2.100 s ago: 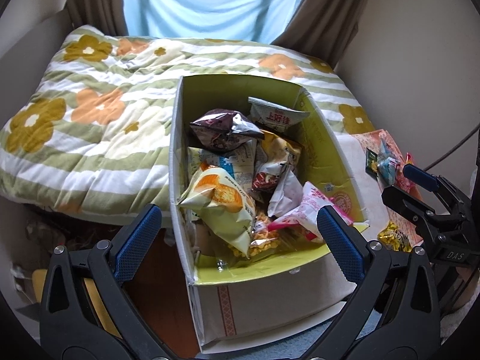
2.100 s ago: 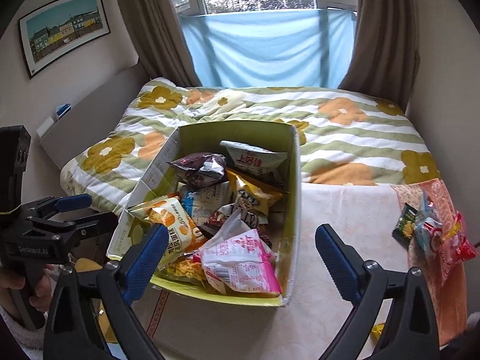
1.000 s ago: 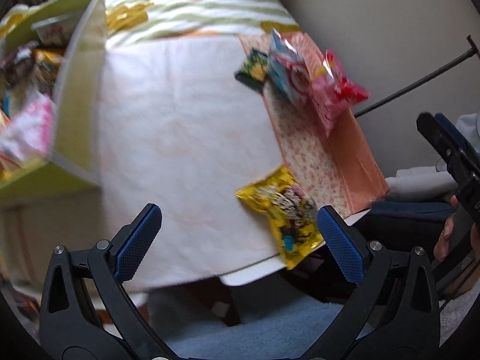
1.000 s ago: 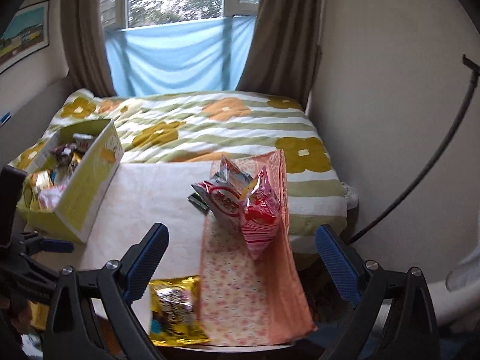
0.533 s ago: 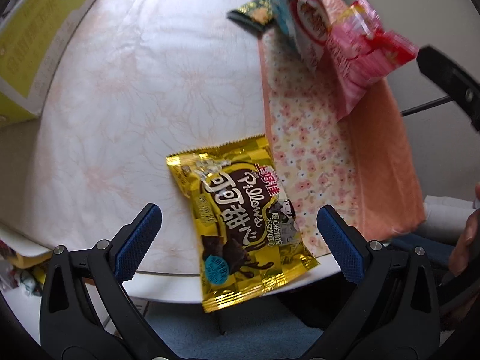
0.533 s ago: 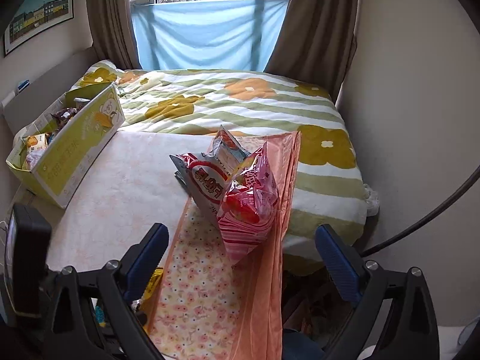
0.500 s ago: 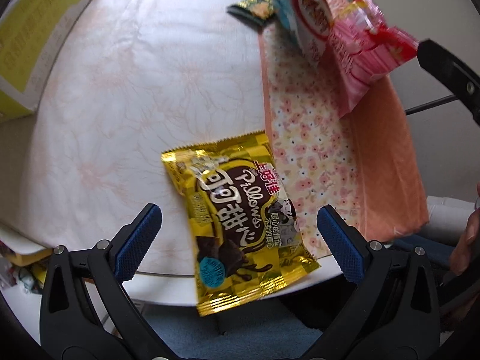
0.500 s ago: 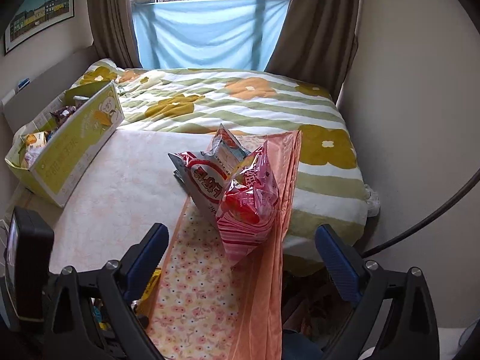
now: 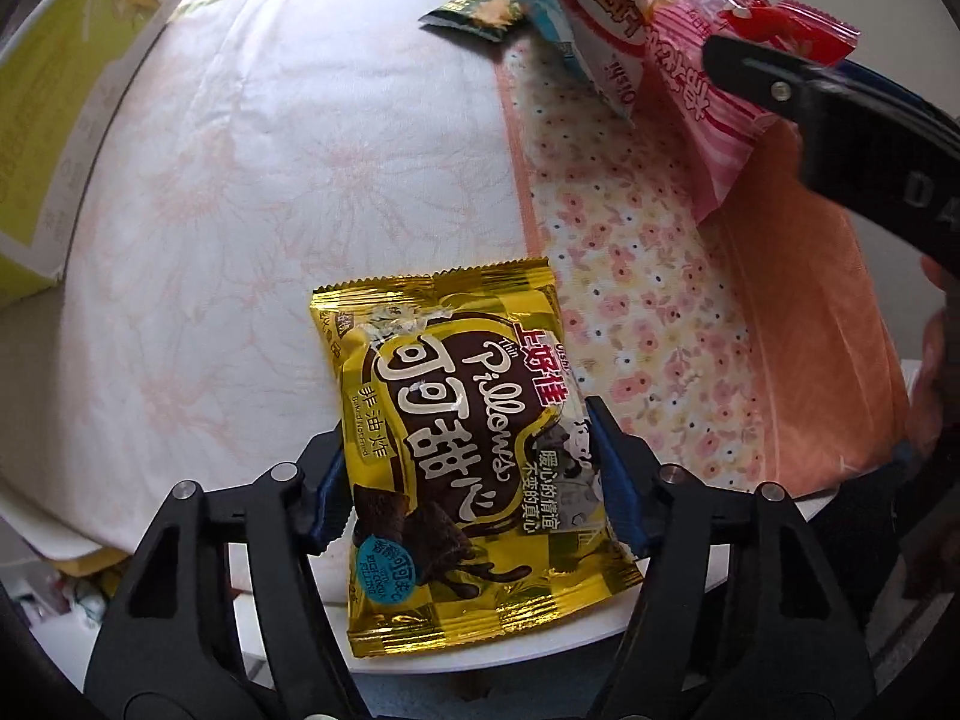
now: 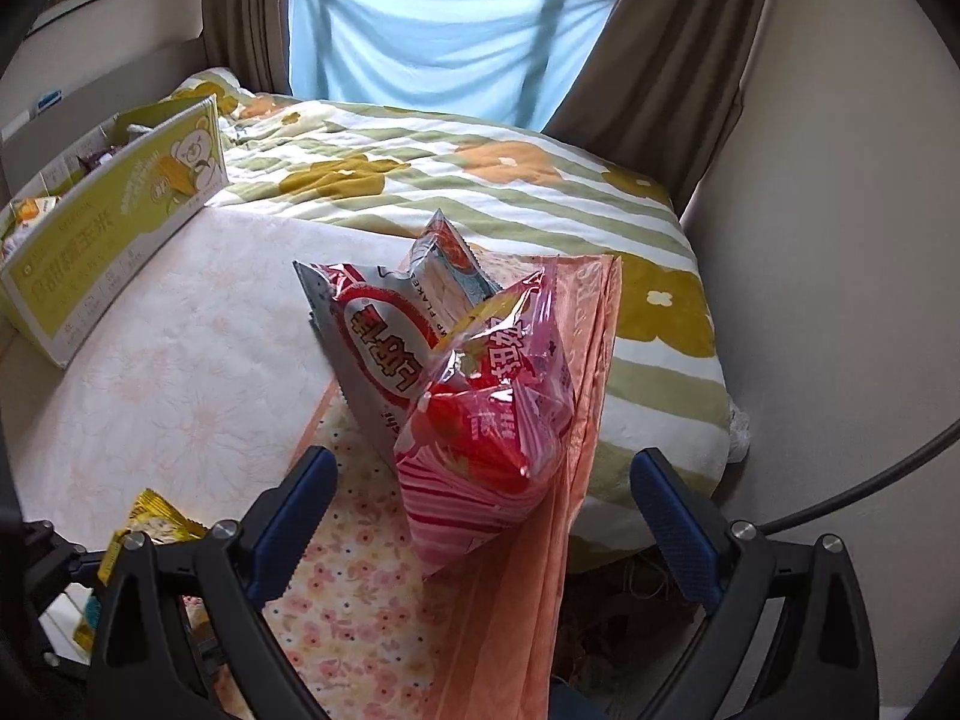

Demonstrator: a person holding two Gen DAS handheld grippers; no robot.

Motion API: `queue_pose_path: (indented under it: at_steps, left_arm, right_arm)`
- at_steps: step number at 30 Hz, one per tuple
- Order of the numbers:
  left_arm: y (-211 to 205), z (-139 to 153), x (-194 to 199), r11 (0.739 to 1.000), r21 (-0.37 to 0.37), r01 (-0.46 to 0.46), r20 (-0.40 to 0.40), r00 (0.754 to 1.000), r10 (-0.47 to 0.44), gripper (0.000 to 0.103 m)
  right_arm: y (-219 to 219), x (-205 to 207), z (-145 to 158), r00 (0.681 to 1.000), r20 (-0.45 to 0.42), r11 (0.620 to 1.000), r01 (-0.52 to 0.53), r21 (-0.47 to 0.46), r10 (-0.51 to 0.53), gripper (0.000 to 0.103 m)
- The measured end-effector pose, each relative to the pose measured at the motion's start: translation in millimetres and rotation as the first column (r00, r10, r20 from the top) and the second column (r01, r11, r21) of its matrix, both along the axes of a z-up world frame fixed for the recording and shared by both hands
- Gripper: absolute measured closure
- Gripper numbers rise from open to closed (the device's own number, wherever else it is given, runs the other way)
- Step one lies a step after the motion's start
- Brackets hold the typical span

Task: Organize snacks
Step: 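Grasp the gold chocolate bag with the left tool while the right tool grasps the red candy bag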

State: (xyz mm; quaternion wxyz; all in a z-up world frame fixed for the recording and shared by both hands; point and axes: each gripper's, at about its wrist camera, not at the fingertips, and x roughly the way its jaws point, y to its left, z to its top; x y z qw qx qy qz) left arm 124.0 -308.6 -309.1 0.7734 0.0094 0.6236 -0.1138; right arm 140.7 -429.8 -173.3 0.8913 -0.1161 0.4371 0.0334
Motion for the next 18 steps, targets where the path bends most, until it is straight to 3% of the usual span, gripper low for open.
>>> queue_pose_path:
  at_steps: [7,12,18]
  left_arm:
    - [3.6,5.7,14.7,0.999,-0.034,0.010,0.008,1.000,-0.010,0.047]
    - [22.4,19.4,22.6,0.999,-0.036,0.010,0.033,0.999,-0.009,0.048]
    - [25.8,33.1,31.3,0.999,-0.037,0.004,0.054,0.999,-0.002,0.048]
  right_arm:
    - [0.4,13.1,-11.7,1.000,-0.017,1.000,-0.006,-0.009,0.005,0.010]
    - [2.2,18.0,-17.5,0.999,-0.051,1.000,-0.011,-0.012,0.010,0.030]
    - [-0.7,23.6,-22.4,0.997,-0.079,1.000,0.020,0.008,-0.019,0.043]
